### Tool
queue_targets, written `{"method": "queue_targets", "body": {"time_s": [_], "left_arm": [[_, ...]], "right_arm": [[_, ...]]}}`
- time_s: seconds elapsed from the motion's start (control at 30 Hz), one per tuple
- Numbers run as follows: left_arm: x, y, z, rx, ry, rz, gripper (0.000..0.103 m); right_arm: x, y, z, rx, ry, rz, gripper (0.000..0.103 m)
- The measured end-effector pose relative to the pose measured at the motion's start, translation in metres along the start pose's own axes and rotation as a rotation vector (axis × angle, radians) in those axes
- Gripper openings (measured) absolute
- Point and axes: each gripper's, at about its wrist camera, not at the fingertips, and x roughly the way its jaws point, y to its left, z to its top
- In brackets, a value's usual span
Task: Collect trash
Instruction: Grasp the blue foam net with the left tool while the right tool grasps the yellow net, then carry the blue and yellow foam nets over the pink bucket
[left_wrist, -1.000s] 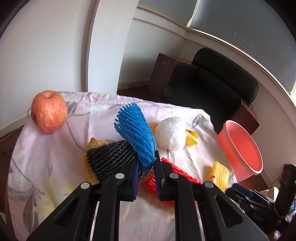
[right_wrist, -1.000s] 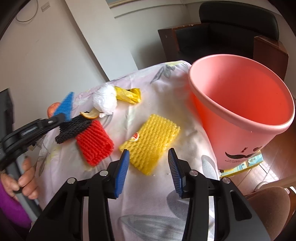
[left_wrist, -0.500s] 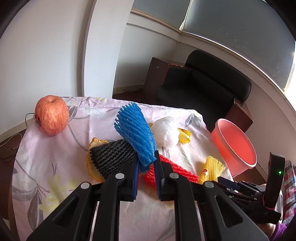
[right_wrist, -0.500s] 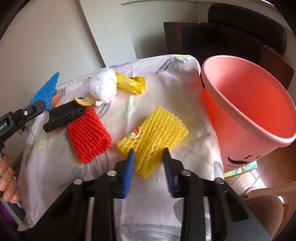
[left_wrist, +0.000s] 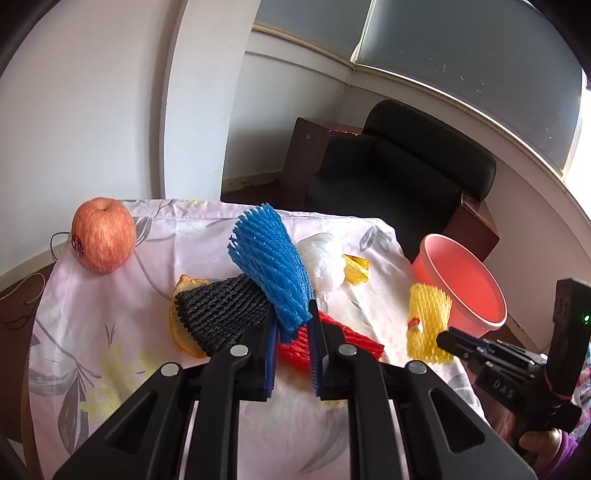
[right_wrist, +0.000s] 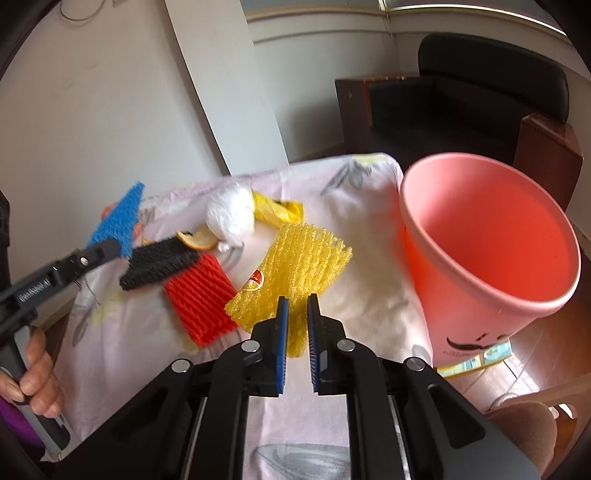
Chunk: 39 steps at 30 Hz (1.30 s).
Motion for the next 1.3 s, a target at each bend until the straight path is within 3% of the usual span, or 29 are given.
{"method": "queue_targets", "body": {"time_s": [0.53,0.93,1.3], "left_arm": [[-0.005,-0.045,0.010,0.089,-0.018,-0.027,0.014],[0.011,-0.110,0.022,0.202,-0.007,-0.079,0.014],[0.039,-0.173,0.027,0.302,0.014,-0.143,0.014]], "right_arm": [[-0.035,-0.020,0.014,0.023,-0.116,-0.006,0.010],[-0.062,-0.065,0.034,0.082,-0.224,-0.093,0.011],[-0.061,-0.111,0.036,0.138,-0.248,-0.162,0.011]]}}
